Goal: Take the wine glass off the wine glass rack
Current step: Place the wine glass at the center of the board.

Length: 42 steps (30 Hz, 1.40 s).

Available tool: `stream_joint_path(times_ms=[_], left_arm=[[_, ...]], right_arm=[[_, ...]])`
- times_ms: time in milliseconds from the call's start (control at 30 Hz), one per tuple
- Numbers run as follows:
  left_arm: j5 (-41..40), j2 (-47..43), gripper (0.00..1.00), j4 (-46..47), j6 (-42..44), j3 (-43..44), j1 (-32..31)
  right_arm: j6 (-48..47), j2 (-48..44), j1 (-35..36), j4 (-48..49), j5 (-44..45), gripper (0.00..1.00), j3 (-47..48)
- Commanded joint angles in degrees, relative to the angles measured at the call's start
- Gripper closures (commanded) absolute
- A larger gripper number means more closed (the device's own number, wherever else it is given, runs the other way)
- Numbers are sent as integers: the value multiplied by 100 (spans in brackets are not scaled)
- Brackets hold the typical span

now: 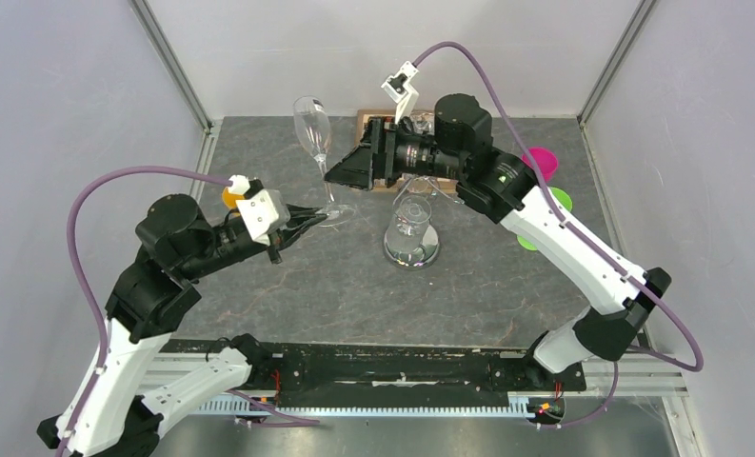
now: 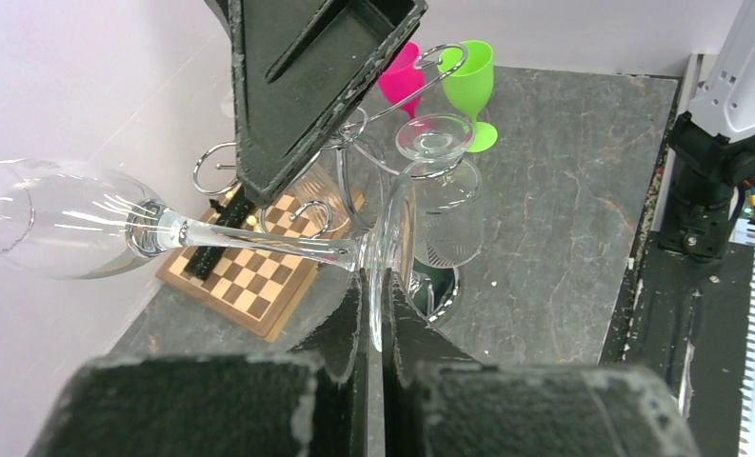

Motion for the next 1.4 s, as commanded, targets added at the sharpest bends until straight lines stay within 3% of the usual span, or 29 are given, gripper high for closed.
stream_joint_path(times_ms=[0,167,367,967,1033,1367], left_arm=[[-30,-141,98,791,595,-8,-18],[67,-279,98,955,753,-205,-18],[57,-329,98,977,810,-287,-18],[-5,-368,98,960,693,-536,-18],[-34,-350,97,955,633,-551,-18],[32,-359,53,950,322,-638,-22]], right_arm=[[161,208,148,263,10,26,455],[211,407,260,293,20,28,552],[293,584,337,388,-13,37,650],[369,649,408,552,-64,99,543],[390,595,404,635,-67,100,450],[423,176,403,1014,-114,100,-44]])
